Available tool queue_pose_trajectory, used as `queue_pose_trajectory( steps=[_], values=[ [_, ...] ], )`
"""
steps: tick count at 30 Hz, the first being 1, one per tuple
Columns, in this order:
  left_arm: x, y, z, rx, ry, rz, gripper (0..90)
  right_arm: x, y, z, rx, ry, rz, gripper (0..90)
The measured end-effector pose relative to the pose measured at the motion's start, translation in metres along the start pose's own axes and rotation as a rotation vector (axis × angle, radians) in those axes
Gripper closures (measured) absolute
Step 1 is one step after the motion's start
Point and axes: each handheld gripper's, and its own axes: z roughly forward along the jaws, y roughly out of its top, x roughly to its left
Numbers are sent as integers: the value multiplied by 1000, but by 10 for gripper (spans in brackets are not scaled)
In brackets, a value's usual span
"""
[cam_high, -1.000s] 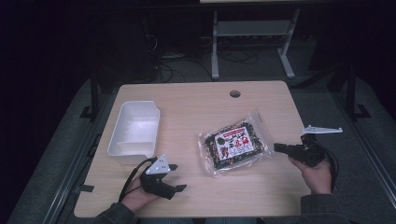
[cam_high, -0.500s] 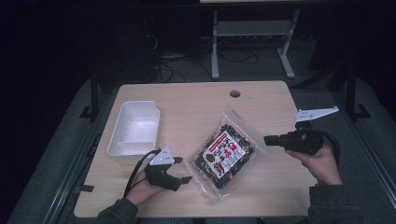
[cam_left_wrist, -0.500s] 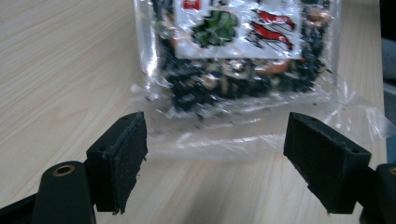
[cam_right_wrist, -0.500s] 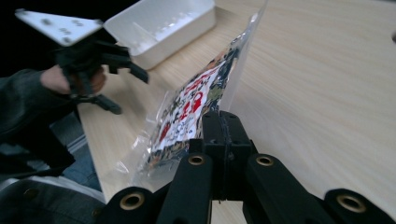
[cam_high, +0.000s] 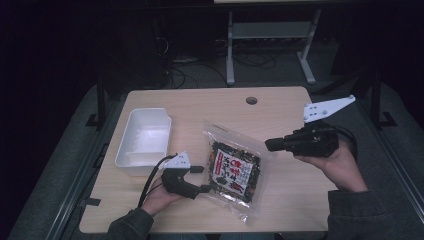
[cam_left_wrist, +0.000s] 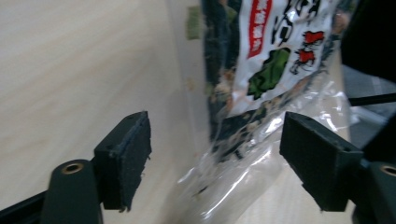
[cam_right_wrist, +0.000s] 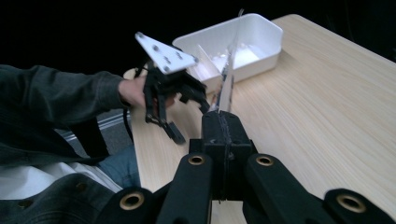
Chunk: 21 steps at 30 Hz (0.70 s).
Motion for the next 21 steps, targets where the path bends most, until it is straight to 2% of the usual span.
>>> queue_pose_trajectory(
  steps=[2, 7, 9, 10, 12, 16, 18, 19, 21],
  values=[
    [1, -1, 1, 7, -31, -13, 291, 0, 1, 3, -8, 4, -2, 899],
    [5, -3, 0, -13, -59, -41, 401, -7, -3, 7, -38, 6, 14, 900],
    [4, -3, 0, -19, -75, -42, 507, -9, -5, 8, -45, 4, 23, 900],
    [3, -2, -1, -29, -75, -35, 507, -10, -6, 9, -42, 2, 28, 900],
    [1, -2, -1, -38, -96, -36, 582, -12, -8, 11, -37, -3, 32, 899],
    [1, -2, -4, -35, -103, -19, 695, -15, -11, 14, -33, -19, 42, 899],
    [0, -2, -5, -31, -96, -2, 719, -19, -14, 15, -40, -29, 56, 899],
    [-2, -2, -5, -27, -79, 13, 730, -25, -19, 15, -50, -43, 79, 898],
    [-4, -1, -5, -24, -69, 24, 731, -27, -20, 15, -56, -43, 85, 898]
  ],
)
